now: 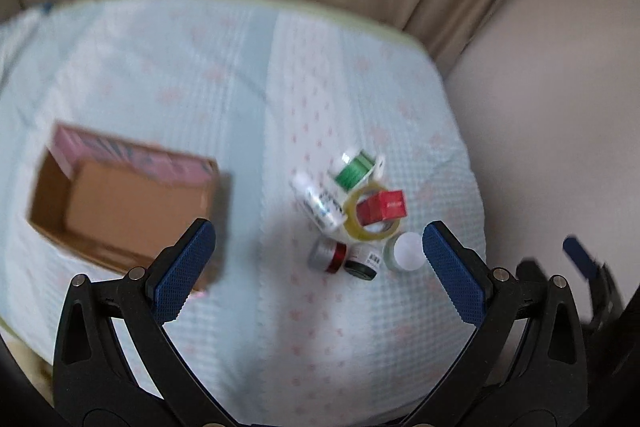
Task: Organize rigid objects
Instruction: 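Close the left tool on the white bottle while the right tool grips the red MARUBI box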
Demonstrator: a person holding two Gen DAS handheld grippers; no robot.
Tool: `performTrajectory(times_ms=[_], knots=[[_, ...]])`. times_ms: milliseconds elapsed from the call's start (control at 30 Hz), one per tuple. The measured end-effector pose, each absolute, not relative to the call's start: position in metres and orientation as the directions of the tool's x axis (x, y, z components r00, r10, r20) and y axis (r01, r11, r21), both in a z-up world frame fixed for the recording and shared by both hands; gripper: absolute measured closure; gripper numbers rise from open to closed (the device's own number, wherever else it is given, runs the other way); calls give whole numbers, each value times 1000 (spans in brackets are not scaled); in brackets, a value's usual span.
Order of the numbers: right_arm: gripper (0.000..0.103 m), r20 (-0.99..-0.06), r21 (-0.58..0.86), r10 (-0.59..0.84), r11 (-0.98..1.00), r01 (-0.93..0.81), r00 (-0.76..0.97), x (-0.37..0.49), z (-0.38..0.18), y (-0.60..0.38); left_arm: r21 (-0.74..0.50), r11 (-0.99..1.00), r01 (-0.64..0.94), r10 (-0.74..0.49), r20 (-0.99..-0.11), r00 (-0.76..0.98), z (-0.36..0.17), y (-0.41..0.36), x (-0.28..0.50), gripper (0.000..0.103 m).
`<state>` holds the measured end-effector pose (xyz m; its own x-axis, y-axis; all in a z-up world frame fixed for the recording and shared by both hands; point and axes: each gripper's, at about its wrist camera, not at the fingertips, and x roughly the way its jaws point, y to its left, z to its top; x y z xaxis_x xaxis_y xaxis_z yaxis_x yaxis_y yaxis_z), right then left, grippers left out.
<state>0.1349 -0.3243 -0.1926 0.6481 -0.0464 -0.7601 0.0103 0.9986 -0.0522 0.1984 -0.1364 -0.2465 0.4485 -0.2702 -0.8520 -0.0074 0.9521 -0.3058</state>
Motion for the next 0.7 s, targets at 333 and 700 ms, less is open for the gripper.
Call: performTrajectory(times_ms=[333,700], knots=[[11,-850,-70,-19,995,-77,526,195,-323,-316,-363,920,-145,-321,-914,249,-397,-172,292,6],[39,-862,-73,-32,996,-60,506,239,-416,-313,-363,912,-191,-348,-931,110,-495,-193,333,28]])
